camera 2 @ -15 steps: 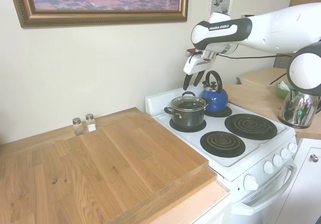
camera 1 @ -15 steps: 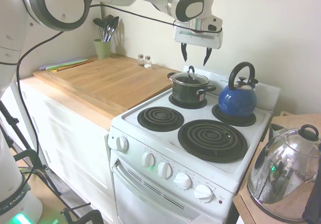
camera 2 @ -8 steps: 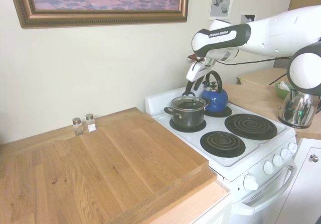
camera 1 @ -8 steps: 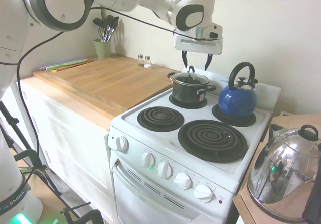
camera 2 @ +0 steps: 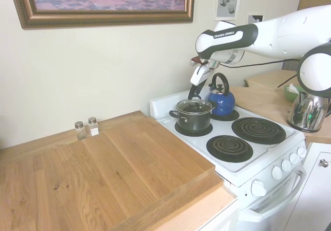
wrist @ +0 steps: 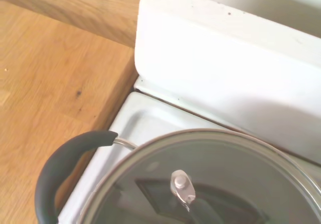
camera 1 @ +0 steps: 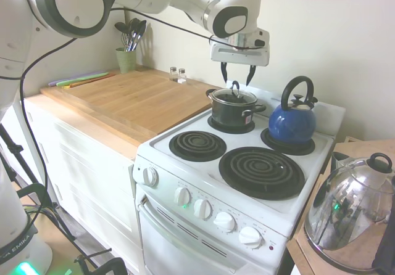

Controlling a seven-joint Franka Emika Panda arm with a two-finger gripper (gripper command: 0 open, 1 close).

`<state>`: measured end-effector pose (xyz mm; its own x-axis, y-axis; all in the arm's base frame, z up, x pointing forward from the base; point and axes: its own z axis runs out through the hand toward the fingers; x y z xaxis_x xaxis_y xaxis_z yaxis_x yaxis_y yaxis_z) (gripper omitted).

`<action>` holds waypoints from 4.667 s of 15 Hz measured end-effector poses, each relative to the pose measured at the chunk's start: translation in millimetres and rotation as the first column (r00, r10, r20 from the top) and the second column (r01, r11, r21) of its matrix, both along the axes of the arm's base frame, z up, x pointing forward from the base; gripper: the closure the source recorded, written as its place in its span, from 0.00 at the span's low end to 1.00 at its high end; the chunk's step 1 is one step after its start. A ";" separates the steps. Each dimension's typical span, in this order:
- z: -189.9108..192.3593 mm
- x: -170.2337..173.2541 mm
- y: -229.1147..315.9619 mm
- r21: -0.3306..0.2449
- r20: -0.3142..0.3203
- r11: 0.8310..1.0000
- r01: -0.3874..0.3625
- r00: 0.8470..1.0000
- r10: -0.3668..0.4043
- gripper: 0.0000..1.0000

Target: Uncover the lid of the pot

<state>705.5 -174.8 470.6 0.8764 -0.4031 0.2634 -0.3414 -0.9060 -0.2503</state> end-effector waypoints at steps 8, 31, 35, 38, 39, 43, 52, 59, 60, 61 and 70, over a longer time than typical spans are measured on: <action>-13.3 0.5 -8.8 0.016 -0.002 0.999 -0.028 1.000 0.028 1.00; 113.3 -64.3 93.0 0.013 0.152 0.972 -0.233 0.962 0.229 1.00; 105.2 -110.0 189.9 -0.041 0.125 0.969 -0.242 0.961 0.245 1.00; 56.9 -143.3 257.8 -0.075 0.077 0.984 -0.163 0.983 0.169 1.00; 36.2 -155.2 271.7 -0.084 0.062 0.987 -0.136 0.988 0.142 1.00; -24.3 -190.8 312.5 -0.104 -0.006 0.994 -0.023 1.000 0.023 1.00; -56.9 -169.4 385.5 -0.162 -0.041 0.976 0.148 0.987 -0.156 1.00; -80.8 -147.3 402.4 -0.209 -0.053 0.959 0.190 0.977 -0.205 1.00; -83.4 -144.7 403.8 -0.210 -0.055 0.959 0.190 0.977 -0.206 1.00; -85.4 -142.9 404.3 -0.211 -0.057 0.959 0.191 0.977 -0.207 1.00; -91.5 -138.8 397.6 -0.238 -0.050 0.953 0.187 0.978 -0.204 0.00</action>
<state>566.6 222.9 379.2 0.8068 -0.5043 0.3077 -0.5271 -0.8497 -0.0104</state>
